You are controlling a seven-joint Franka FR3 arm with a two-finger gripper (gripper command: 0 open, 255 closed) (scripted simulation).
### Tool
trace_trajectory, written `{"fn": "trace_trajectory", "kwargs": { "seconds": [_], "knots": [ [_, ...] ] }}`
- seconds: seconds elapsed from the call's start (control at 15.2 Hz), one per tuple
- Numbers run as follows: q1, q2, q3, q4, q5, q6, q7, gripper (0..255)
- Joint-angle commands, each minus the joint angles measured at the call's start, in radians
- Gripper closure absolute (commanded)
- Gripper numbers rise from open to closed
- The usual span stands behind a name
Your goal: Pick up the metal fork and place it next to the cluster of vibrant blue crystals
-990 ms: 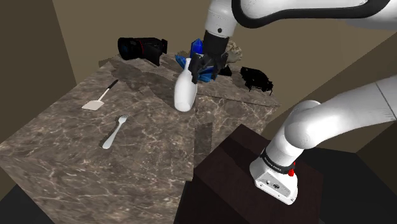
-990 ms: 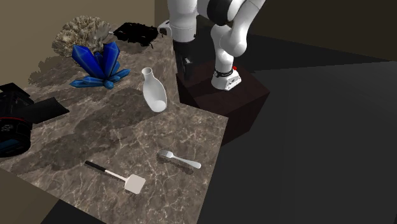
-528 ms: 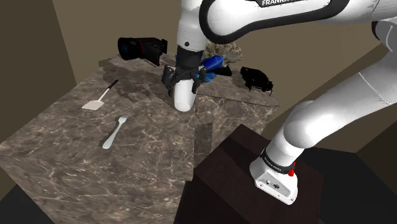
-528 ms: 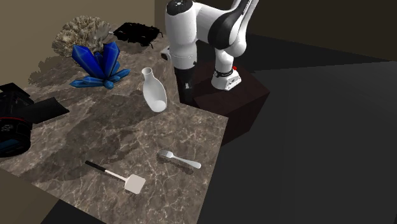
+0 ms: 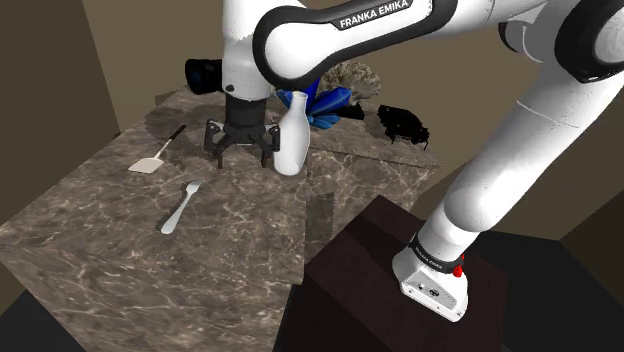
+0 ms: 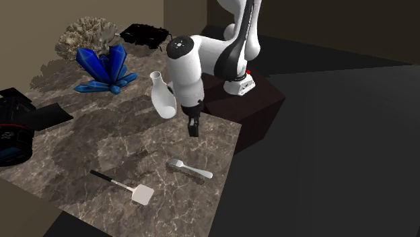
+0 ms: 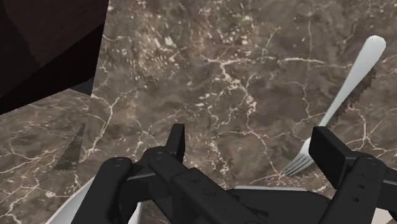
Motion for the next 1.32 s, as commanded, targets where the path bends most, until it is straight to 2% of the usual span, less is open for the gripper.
{"fn": "trace_trajectory", "kwargs": {
  "seconds": [0.0,0.33,0.66,1.25],
  "knots": [
    [0.008,0.098,0.016,0.052,-0.053,0.024,0.104,0],
    [0.086,0.339,-0.008,0.225,-0.181,0.045,0.322,0],
    [0.186,0.545,-0.068,0.423,-0.252,0.035,0.470,0],
    [0.206,0.594,-0.087,0.389,-0.281,0.114,0.488,0]
  ]
}}
